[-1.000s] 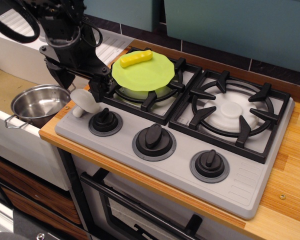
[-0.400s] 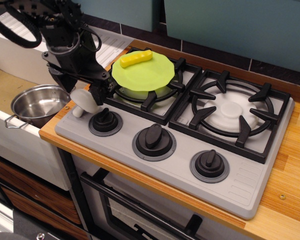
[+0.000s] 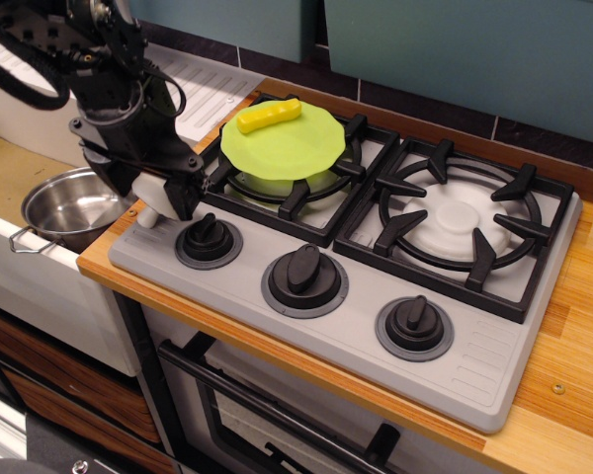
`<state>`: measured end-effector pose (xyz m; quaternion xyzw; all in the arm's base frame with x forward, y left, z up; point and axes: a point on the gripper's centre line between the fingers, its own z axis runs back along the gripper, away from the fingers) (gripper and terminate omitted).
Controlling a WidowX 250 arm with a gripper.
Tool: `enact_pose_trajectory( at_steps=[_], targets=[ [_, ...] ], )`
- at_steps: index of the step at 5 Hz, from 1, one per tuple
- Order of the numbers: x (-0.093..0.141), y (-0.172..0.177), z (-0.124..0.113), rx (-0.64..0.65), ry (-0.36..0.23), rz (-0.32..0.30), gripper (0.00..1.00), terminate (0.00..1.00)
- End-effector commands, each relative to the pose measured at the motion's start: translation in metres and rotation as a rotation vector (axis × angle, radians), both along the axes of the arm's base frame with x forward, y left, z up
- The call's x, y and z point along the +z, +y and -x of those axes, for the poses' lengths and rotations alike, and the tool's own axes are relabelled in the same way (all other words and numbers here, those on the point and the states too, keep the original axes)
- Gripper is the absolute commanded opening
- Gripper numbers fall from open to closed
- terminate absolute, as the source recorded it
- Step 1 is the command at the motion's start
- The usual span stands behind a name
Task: Put fry on plate and mushroom in pot or pan in sink
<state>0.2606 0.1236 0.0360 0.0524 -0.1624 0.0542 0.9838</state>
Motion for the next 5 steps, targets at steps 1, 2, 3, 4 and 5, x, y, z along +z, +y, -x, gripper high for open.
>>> enact_pose_trajectory(
  at_steps=[1, 2, 3, 4, 5],
  targets=[
    [-0.003, -0.008, -0.004, 0.025, -0.029, 0.004, 1.0, 0.0],
    [-0.005, -0.011, -0.005, 0.032, -0.034, 0.016, 0.0, 0.0],
    [-0.002, -0.011, -0.007, 0.027, -0.031, 0.028, 0.0, 0.0],
    [0.001, -0.011, -0.007, 0.023, -0.035, 0.025, 0.0, 0.0],
    [0.017, -0.003, -0.005, 0.009, -0.019, 0.01, 0.0, 0.0]
  ],
)
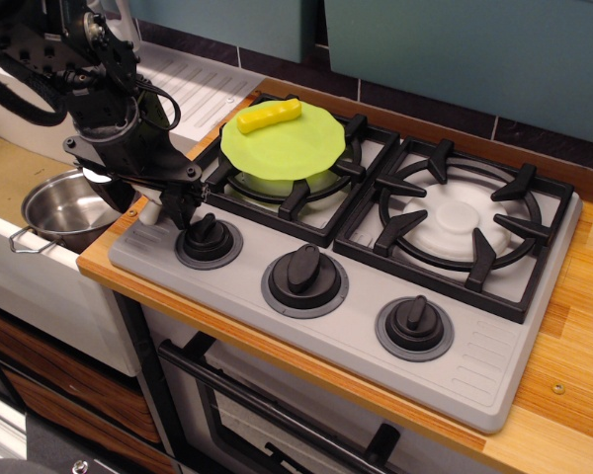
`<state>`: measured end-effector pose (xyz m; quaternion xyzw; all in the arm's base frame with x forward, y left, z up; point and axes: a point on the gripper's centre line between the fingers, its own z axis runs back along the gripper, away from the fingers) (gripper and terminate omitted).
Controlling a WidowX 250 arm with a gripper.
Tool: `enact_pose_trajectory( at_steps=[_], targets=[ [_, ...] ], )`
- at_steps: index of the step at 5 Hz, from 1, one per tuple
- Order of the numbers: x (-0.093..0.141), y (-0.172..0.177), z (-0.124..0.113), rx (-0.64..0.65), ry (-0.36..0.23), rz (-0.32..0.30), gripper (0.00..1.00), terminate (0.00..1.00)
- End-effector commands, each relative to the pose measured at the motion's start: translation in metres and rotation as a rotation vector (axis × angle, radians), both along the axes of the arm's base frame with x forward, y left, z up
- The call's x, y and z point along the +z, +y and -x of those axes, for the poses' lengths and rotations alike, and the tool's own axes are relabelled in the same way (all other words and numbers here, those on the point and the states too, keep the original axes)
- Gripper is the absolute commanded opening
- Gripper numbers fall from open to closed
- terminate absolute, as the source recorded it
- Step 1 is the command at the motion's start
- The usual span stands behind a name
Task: Put fry on plate and mushroom in pot or pan in sink
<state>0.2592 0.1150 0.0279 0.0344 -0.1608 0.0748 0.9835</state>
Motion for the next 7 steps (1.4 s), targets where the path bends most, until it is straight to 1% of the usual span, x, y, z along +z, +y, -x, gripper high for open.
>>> enact_pose_trajectory(
  at_steps=[1, 2, 3, 4, 5, 6, 7],
  targets=[
    [0.039, 0.025, -0.009, -0.062, -0.004, -0.046, 0.0, 0.0],
    [0.046, 0.051, -0.019, -0.103, -0.008, -0.054, 0.0, 0.0],
    [0.046, 0.074, -0.028, -0.134, -0.02, -0.061, 0.0, 0.0],
    [0.041, 0.091, -0.034, -0.148, -0.019, -0.059, 0.0, 0.0],
    [0.032, 0.104, -0.036, -0.146, -0.01, -0.038, 0.0, 0.0],
    [0.017, 0.111, -0.035, -0.141, -0.009, -0.02, 0.0, 0.0],
    [0.001, 0.112, -0.03, -0.123, -0.017, -0.006, 0.0, 0.0]
  ],
)
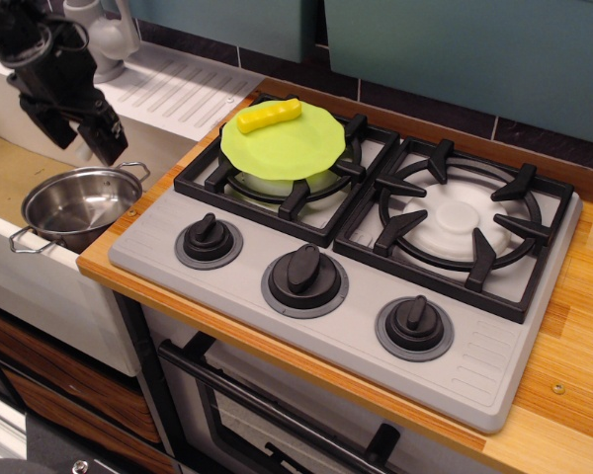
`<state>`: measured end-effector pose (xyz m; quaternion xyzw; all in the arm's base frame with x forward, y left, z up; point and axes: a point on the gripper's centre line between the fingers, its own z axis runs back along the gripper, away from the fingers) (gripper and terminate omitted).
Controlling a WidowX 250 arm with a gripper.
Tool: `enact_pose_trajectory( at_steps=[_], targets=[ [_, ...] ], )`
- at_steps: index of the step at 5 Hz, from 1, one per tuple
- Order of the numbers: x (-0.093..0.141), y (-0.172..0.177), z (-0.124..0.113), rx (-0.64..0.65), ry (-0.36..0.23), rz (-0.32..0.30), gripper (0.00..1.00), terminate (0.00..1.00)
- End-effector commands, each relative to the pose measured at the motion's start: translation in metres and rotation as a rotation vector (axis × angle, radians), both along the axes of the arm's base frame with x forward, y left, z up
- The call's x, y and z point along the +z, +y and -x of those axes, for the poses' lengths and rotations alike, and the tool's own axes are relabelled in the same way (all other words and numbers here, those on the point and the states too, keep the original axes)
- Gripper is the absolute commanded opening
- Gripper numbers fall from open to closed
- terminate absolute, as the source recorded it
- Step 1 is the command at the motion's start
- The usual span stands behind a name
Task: Put fry on plate and mushroom in pot or pan in sink
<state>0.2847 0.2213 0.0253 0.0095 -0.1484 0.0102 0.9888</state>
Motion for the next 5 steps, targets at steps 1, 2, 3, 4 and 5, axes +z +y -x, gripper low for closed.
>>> enact_pose_trajectory(
  at_steps=[1, 2, 3, 4, 5],
  targets=[
    [0.001, 0.002, 0.001, 0.037, -0.019, -0.045, 1.0, 0.0],
    [0.01, -0.006, 0.001, 0.065, 0.002, -0.055, 1.0, 0.0],
    [0.024, -0.015, 0.0, 0.077, 0.014, -0.071, 1.0, 0.0],
    [0.049, -0.021, 0.002, 0.08, 0.038, -0.101, 1.0, 0.0],
    [0.076, -0.027, 0.001, 0.083, 0.073, -0.126, 1.0, 0.0]
  ],
)
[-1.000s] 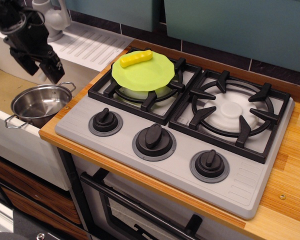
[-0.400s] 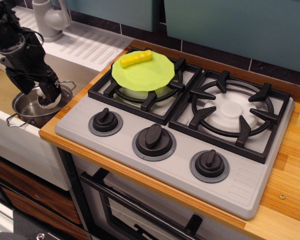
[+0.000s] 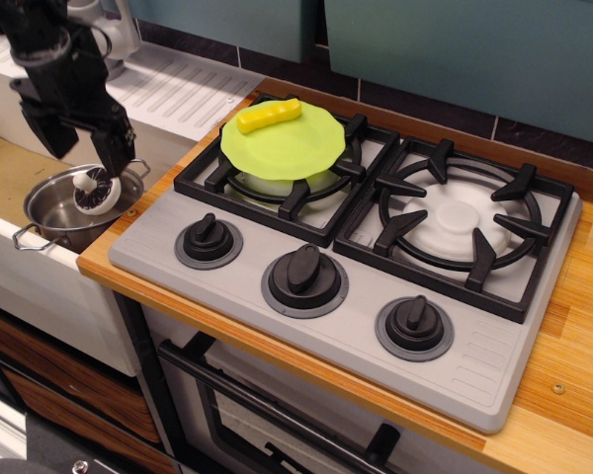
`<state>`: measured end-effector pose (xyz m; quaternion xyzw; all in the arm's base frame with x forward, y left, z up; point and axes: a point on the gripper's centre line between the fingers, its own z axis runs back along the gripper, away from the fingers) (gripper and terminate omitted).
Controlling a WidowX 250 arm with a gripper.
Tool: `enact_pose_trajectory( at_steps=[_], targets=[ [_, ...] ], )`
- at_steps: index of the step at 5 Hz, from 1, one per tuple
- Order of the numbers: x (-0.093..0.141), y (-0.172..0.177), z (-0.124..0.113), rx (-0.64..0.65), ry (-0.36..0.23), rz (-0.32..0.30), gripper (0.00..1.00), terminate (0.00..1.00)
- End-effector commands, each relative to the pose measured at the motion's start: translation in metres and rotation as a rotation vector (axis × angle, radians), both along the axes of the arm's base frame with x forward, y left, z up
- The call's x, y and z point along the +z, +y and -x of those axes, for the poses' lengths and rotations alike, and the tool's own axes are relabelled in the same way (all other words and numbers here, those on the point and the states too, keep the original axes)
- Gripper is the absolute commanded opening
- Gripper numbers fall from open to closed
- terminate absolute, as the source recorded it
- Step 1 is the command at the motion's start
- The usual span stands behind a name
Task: Put fry on plate and mushroom in pot or pan in sink
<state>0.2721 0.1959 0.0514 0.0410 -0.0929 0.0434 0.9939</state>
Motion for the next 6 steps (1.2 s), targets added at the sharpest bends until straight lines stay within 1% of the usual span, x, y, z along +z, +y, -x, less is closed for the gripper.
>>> enact_pose_trajectory(
  at_steps=[1, 2, 3, 6],
  targets=[
    [0.072, -0.005, -0.015, -0.016, -0.003, -0.104, 1.0, 0.0],
    [0.093, -0.008, -0.016, -0.027, 0.037, -0.108, 1.0, 0.0],
    [0.109, -0.012, -0.016, -0.046, 0.068, -0.094, 1.0, 0.0],
    [0.109, -0.012, -0.016, -0.046, 0.068, -0.094, 1.0, 0.0]
  ],
)
